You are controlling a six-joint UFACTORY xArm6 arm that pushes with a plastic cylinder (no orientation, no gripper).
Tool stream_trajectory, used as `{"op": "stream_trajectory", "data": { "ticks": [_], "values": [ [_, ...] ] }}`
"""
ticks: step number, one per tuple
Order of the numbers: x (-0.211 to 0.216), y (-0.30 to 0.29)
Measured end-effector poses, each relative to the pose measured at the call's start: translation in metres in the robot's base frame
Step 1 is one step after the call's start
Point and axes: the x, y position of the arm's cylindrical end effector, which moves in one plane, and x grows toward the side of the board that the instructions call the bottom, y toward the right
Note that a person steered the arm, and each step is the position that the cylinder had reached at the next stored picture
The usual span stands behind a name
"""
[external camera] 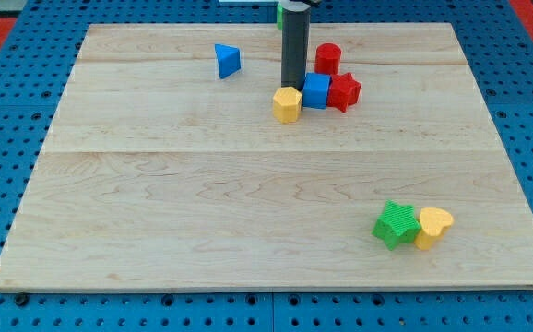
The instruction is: Push the yellow hexagon to the right
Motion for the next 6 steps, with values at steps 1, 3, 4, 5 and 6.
{"op": "stream_trajectory", "data": {
  "ticks": [1, 3, 4, 5, 6],
  "values": [
    [0.020, -0.018],
    [0.133, 0.099],
    [0.094, 0.039],
    [0.104, -0.037],
    [0.165, 0.037]
  ]
}}
